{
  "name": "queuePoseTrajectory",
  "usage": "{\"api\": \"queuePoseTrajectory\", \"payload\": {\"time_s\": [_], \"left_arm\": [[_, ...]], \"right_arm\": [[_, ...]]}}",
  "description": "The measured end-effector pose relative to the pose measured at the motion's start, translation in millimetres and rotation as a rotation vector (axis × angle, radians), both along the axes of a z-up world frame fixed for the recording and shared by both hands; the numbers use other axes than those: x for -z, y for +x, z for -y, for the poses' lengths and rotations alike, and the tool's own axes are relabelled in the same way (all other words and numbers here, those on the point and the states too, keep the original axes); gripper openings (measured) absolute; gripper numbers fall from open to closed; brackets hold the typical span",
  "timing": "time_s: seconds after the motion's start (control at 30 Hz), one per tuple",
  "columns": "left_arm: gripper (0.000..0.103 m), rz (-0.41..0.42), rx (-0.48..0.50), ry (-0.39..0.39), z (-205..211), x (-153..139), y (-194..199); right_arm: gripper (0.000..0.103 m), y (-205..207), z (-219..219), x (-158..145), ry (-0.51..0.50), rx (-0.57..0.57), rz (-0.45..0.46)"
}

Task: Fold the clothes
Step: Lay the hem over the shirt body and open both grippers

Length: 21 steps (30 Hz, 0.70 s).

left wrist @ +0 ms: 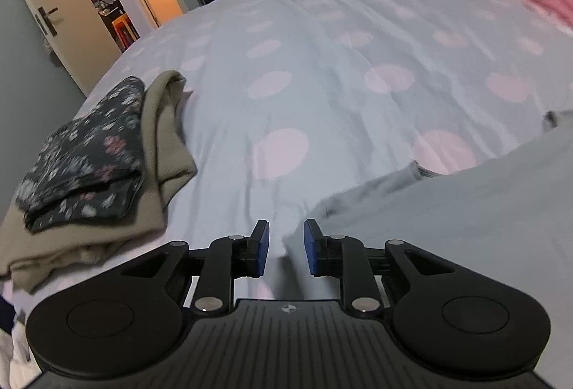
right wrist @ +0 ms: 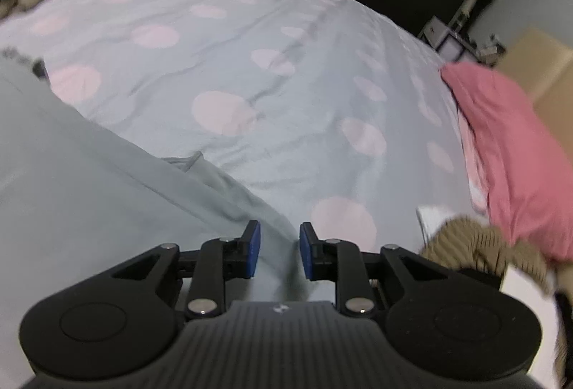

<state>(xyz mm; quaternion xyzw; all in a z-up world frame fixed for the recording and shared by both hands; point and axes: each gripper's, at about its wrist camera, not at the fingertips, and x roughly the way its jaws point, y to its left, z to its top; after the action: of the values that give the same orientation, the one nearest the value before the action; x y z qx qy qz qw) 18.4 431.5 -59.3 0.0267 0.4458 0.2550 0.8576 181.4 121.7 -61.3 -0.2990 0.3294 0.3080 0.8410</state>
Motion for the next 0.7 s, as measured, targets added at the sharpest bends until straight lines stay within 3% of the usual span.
{"api": "queuePoseTrajectory", "payload": {"time_s": [0.13, 0.3, 0.4, 0.6, 0.7], "left_arm": [[0.019, -0.007, 0.068, -0.015, 22.8, -10.5, -44.9], [0.020, -0.053, 0.147, -0.025, 54.9, -15.8, -99.7], [0.027, -0.077, 0.153, -0.067, 71.3, -10.4, -127.5], [0.031, -0.121, 0.185, -0.091, 97.7, 10.7, -148.8], [0.032, -0.137, 0.203, -0.085, 105.7, 26.2, -148.9]], "right_arm": [[0.025, -26.3, 39.7, -12.6, 0.078, 0.016, -0.101], [0.026, -77.6, 82.0, -14.8, 0.088, 0.000, -0.188], [0.029, -109.2, 102.4, -12.6, 0.078, -0.014, -0.223], [0.033, -152.6, 133.7, 0.7, 0.085, 0.008, -0.271], [0.034, -163.9, 139.4, 11.9, 0.070, -0.026, -0.249]]}}
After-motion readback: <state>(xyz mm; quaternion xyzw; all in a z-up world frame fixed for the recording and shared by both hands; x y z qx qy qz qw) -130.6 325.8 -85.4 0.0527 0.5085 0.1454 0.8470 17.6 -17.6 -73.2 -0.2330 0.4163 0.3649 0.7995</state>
